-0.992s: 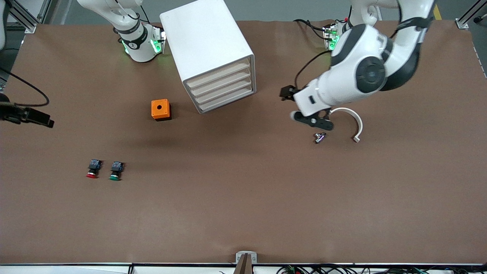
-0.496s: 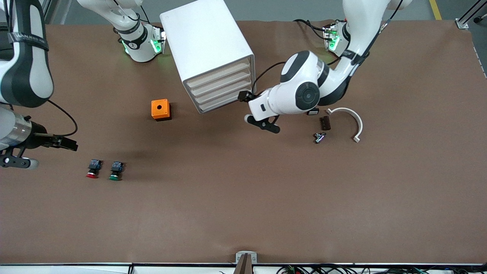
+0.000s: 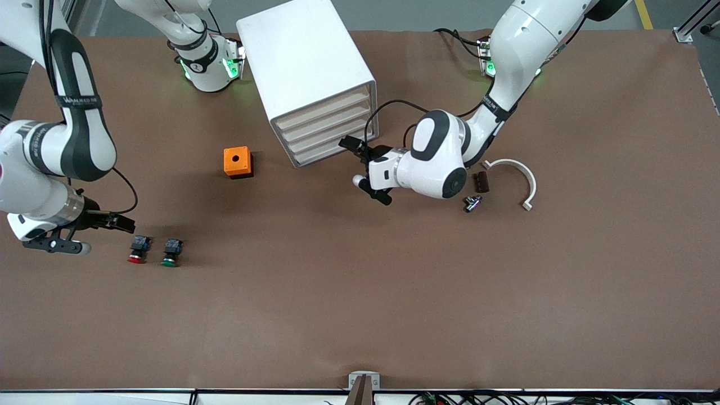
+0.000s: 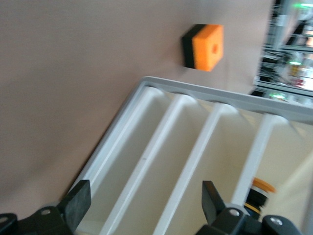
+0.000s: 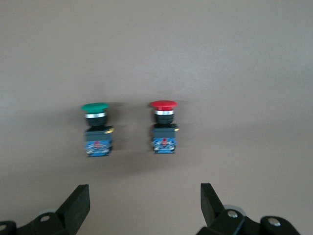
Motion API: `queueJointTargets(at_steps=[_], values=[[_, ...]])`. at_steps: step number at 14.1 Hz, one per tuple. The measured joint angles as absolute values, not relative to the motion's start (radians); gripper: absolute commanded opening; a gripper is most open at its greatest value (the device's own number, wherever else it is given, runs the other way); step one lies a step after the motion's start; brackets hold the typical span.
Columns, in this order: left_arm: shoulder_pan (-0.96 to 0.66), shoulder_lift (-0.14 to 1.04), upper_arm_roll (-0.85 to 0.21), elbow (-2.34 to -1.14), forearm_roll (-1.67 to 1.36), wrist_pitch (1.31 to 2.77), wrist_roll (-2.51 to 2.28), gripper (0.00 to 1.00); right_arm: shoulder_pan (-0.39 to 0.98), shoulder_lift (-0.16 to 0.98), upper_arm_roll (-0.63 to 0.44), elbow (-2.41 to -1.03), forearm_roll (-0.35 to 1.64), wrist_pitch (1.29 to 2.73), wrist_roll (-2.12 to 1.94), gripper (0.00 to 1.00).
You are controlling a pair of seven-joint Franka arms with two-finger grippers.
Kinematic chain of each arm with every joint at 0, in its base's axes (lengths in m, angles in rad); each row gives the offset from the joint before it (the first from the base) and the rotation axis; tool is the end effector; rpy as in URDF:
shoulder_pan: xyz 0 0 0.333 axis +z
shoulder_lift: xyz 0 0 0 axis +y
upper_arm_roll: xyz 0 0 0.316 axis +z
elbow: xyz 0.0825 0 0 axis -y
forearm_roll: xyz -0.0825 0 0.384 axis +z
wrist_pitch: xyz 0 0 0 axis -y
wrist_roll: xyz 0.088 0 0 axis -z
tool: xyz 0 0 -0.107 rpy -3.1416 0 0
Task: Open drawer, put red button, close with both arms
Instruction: 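Grasp the drawer handle with the left gripper while the right gripper reaches the red button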
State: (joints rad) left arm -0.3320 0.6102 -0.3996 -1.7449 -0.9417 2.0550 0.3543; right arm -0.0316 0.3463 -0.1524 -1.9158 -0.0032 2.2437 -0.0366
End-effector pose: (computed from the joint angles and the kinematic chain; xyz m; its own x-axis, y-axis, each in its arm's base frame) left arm 0.4736 -0.4506 0.2558 0.8329 -0.5168 -0.1980 -0.1379 -0.5403 0.8301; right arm 0.6097 -0.1089 0.3147 0.9905 -0.1368 -0.0167 -0.1358 -0.9893 0.0534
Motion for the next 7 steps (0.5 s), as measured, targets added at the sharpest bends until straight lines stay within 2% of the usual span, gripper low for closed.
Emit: queueJointTargets(at_steps=[7], values=[[-0.279,0.686,-0.399,-1.764,-1.160,1.873,0.601,1.00,-0.057,0.518,-0.149,-1.916,-0.003,2.414,-0.046,1.00]])
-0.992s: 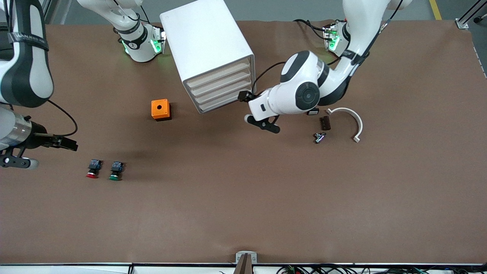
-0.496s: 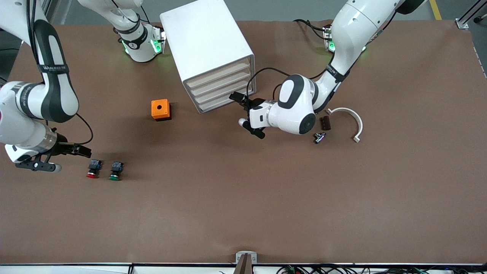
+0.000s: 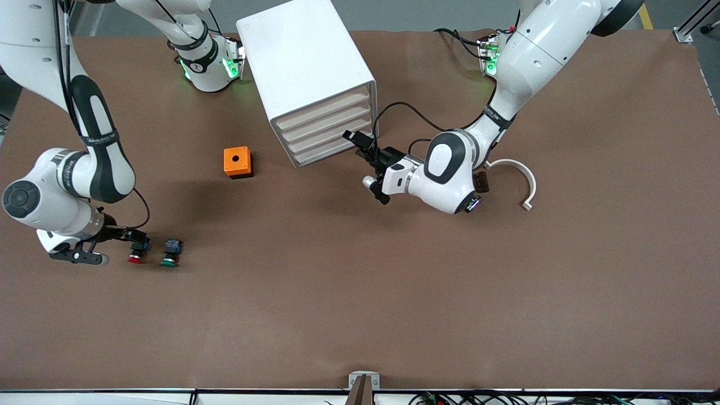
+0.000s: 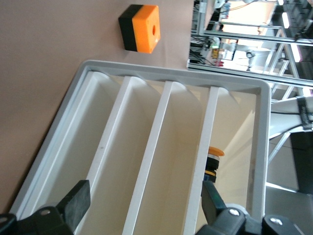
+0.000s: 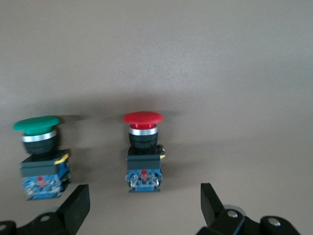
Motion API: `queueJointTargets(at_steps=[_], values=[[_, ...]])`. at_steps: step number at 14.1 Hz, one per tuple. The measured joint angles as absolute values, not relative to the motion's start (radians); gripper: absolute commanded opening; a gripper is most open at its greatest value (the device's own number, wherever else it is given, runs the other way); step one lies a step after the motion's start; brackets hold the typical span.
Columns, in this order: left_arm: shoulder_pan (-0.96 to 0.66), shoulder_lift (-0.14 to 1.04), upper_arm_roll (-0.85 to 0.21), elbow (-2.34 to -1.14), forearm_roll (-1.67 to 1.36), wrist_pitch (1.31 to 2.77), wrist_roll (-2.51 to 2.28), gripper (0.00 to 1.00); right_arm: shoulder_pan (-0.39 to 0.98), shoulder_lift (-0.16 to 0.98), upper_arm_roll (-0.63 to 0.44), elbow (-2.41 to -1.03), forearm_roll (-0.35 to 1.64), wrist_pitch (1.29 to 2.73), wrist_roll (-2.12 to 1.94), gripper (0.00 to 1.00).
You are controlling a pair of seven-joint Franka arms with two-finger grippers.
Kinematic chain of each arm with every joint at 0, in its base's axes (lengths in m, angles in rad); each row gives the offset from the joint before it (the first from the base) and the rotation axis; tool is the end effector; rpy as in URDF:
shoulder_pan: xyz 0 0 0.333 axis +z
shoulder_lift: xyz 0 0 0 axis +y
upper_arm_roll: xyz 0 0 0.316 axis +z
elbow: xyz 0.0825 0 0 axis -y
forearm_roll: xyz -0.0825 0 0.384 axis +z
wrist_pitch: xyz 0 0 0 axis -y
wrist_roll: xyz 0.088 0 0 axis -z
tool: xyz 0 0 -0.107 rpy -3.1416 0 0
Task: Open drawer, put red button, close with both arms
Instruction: 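Grasp the drawer handle with the left gripper while the right gripper reaches the red button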
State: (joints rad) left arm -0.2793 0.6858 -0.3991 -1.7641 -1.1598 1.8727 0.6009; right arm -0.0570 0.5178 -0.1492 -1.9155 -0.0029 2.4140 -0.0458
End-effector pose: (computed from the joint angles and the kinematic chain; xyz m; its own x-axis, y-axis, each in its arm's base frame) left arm 0.4644 -0.4357 0.2198 0.7909 -0.5881 -0.1688 -0.0178 -0.2978 0.9544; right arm 0.6146 -0.1245 0.2234 0.9900 -0.1396 -0.0181 -0.1379 -0.9876 0.0747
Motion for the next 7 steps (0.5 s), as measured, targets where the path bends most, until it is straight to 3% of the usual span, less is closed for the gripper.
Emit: queueJointTargets(at_steps=[7], values=[[-0.279,0.724,-0.401,-1.793,-1.206,1.825,0.691,0.94,-0.057,0.586,-0.148,-1.887,0.014,2.428,-0.046,1.00]])
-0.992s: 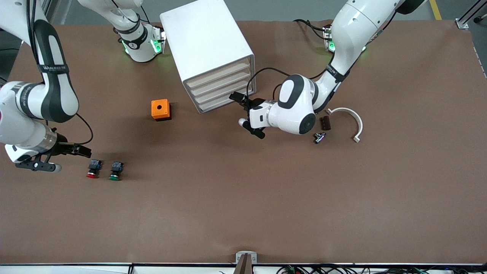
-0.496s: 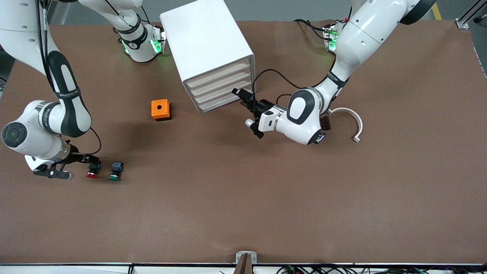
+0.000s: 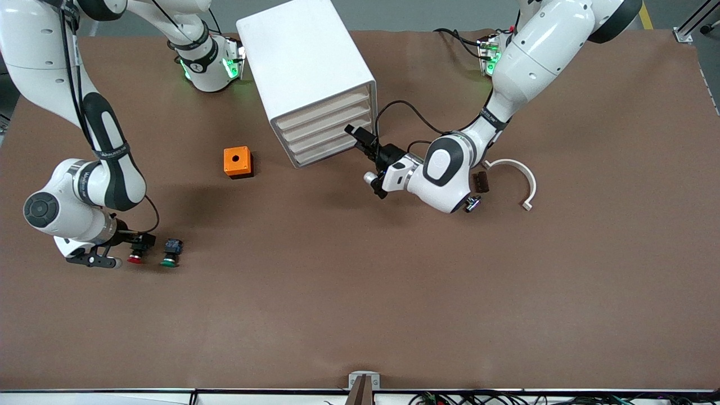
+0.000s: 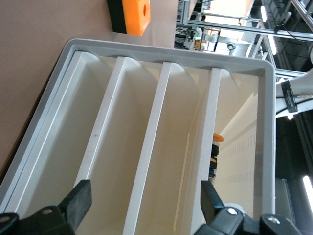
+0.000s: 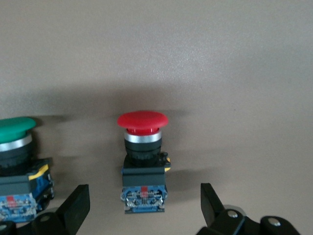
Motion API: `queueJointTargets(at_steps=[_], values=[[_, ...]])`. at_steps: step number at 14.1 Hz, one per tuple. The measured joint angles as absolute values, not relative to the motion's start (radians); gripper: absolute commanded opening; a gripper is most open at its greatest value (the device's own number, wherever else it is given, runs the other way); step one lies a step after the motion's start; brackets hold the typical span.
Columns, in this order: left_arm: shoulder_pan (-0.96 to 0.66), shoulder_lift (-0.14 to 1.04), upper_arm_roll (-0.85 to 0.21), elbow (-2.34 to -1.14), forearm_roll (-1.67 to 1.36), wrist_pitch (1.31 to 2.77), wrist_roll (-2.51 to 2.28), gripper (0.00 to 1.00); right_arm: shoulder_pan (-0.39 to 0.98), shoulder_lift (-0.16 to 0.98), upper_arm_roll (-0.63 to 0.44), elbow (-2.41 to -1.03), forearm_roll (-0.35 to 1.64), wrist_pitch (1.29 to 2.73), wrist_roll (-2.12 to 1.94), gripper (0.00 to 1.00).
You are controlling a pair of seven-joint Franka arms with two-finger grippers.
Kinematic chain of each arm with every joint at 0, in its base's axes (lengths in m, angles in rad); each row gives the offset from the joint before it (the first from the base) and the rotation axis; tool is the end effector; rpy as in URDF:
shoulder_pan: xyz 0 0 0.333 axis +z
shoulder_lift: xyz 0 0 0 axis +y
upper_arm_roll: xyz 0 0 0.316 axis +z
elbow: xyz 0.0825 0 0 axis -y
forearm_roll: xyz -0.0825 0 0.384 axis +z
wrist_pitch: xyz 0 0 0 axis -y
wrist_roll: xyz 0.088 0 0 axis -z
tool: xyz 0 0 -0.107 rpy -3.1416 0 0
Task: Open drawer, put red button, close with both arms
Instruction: 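Grasp the drawer handle with the left gripper while the right gripper reaches the red button, then pull the drawer open with the left gripper while the right gripper grasps the red button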
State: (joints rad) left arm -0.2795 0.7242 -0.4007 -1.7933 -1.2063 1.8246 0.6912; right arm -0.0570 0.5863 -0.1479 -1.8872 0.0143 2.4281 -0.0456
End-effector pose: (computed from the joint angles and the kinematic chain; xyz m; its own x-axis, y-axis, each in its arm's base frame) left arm 0.4451 -0.4353 0.1937 0.7685 -0.6198 -0.1590 0.0185 -0.2268 0.9738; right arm 0.6177 -0.1243 0.1930 0.9880 -0.1483 -0.0426 -0.1451 -0.9869 0.0708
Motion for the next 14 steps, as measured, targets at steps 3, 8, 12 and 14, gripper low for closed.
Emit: queueJointTargets(at_steps=[3,8,12,14], values=[[-0.301,0.740,-0.403,-1.794,-1.245,1.821,0.727,0.82,-0.057,0.595,-0.148,-1.871,0.023,2.428,-0.045,0.76],[-0.335,0.741,-0.404,-1.793,-1.267,1.823,0.728,0.72,-0.057,0.613,-0.148,-1.860,0.027,2.428,-0.045,0.55],[-0.352,0.746,-0.404,-1.794,-1.293,1.835,0.768,0.70,-0.057,0.614,-0.148,-1.857,0.027,2.428,-0.045,0.32],[-0.376,0.757,-0.404,-1.794,-1.314,1.865,0.790,0.70,-0.057,0.614,-0.148,-1.856,0.028,2.427,-0.045,0.22]])
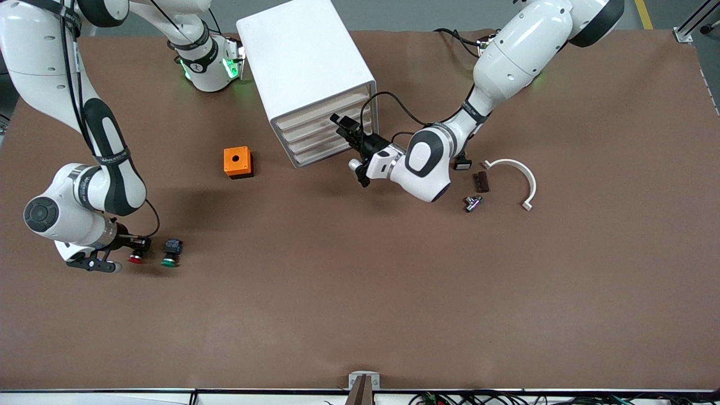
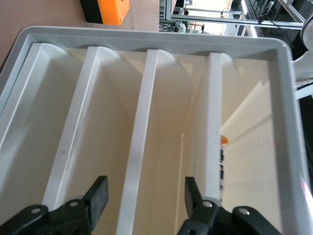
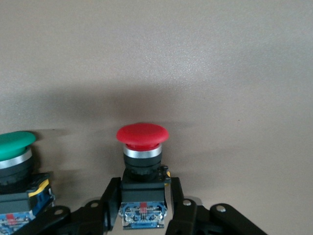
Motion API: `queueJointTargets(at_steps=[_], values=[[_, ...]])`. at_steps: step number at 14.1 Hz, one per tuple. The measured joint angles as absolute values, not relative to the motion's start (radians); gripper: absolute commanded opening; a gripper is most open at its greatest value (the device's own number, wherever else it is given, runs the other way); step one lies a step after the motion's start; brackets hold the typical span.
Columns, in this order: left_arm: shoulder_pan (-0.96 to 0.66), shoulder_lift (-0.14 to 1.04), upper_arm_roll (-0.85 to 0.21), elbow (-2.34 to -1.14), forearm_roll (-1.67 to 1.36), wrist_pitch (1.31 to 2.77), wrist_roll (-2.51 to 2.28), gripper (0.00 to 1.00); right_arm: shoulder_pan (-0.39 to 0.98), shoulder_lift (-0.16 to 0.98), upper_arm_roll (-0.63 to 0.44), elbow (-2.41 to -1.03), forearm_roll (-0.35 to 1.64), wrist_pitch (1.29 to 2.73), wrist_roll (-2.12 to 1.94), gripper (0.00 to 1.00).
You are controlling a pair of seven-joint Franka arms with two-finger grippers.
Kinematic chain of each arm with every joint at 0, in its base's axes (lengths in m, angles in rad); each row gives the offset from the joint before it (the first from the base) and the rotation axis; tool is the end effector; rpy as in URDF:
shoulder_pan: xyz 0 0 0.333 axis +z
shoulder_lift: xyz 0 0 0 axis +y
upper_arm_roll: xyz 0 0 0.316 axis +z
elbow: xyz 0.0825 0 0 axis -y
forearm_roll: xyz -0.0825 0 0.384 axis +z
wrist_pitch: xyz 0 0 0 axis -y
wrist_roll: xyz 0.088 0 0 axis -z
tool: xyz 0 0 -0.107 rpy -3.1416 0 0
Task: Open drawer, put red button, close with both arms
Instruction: 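Pull the drawer open with the left gripper while the right gripper grasps the red button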
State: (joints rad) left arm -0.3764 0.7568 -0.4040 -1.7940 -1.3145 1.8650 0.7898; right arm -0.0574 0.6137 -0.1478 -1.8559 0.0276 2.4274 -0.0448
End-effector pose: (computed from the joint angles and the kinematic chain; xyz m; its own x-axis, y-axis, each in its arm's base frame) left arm 0.4039 -0.4797 0.1789 0.7669 -0.6327 -0.1074 0.0097 -0.1559 0.9877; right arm 0.6249 -0.1252 0.1879 0.9869 -0.1570 -0.0383 -0.1543 -0.9858 0.0659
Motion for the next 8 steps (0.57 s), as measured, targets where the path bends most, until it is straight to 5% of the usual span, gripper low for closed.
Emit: queueJointTargets(at_steps=[2,7,8], values=[[-0.390,0.767,-0.404,-1.794,-1.321,1.877,0.809,0.65,-0.057,0.614,-0.148,-1.854,0.028,2.426,-0.045,0.21],[-0.398,0.773,-0.404,-1.794,-1.344,1.880,0.825,0.32,-0.057,0.614,-0.146,-1.849,0.028,2.425,-0.045,0.21],[-0.404,0.773,-0.404,-1.794,-1.349,1.887,0.825,0.19,-0.057,0.614,-0.144,-1.845,0.028,2.422,-0.045,0.21]])
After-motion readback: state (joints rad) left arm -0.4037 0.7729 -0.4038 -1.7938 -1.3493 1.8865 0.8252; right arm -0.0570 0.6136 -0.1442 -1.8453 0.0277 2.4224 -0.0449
